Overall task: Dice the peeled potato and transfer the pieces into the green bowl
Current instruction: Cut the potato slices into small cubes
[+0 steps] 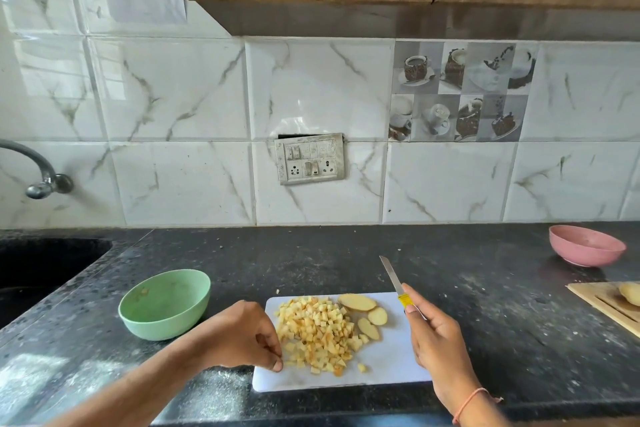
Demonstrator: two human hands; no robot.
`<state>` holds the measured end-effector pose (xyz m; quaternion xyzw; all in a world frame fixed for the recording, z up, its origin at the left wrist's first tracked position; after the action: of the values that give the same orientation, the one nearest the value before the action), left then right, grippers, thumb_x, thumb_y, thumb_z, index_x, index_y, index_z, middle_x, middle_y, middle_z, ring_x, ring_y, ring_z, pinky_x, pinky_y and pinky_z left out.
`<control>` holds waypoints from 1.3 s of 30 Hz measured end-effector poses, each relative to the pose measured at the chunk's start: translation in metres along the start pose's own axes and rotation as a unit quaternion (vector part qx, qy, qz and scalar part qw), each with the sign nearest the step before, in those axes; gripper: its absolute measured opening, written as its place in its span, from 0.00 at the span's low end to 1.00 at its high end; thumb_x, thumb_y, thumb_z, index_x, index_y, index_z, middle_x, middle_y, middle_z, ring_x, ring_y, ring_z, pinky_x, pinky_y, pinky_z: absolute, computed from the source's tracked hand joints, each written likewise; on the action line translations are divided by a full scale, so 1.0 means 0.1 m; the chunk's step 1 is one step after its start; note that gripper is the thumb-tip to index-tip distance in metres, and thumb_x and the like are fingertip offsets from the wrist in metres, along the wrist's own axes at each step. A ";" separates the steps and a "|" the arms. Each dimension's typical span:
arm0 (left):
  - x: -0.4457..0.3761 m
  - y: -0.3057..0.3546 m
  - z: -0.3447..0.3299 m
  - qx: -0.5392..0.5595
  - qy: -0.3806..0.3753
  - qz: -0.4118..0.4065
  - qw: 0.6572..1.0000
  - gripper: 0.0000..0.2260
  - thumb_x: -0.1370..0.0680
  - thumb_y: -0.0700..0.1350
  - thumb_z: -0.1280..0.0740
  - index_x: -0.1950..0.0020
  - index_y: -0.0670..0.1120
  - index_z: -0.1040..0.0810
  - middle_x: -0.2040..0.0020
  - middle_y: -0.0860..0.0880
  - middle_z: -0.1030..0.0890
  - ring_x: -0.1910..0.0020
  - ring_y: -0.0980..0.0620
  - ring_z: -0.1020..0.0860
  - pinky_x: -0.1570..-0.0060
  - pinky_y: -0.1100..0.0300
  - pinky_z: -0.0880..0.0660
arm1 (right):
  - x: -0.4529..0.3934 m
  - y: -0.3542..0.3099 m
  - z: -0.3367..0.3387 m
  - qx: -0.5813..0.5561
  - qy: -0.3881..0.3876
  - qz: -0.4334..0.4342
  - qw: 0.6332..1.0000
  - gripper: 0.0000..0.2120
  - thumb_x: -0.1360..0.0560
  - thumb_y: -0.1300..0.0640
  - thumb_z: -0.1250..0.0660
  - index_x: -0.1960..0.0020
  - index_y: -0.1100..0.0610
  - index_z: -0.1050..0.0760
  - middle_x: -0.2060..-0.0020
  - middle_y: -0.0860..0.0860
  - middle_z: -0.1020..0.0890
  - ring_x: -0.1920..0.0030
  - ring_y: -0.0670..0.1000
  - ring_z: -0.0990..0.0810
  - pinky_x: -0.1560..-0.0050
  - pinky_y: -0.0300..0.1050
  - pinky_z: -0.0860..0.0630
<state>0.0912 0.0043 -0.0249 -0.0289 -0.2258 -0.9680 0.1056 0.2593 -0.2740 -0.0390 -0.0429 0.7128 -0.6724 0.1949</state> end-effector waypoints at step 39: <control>-1.68 1.16 -0.20 -0.220 -0.048 -0.106 0.969 0.24 0.21 0.47 0.25 0.25 0.51 0.23 0.31 0.51 0.19 0.33 0.47 0.22 0.33 0.49 0.23 | -0.07 0.09 0.10 -0.010 0.044 -0.006 0.999 0.18 0.16 0.53 0.34 0.27 0.46 0.25 0.74 0.50 0.38 0.73 0.47 0.41 0.74 0.40 0.41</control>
<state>0.2797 -0.0736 -0.0103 -0.0741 -0.0141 -0.9970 -0.0172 0.2709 -0.2808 -0.0467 -0.0194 0.7268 -0.6679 0.1590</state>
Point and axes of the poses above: each hand's wrist, its own x-axis away from the middle knuckle, its own z-axis out of the back of the hand, y = z × x, the point moved 10 cm from there along -x, towards the middle knuckle
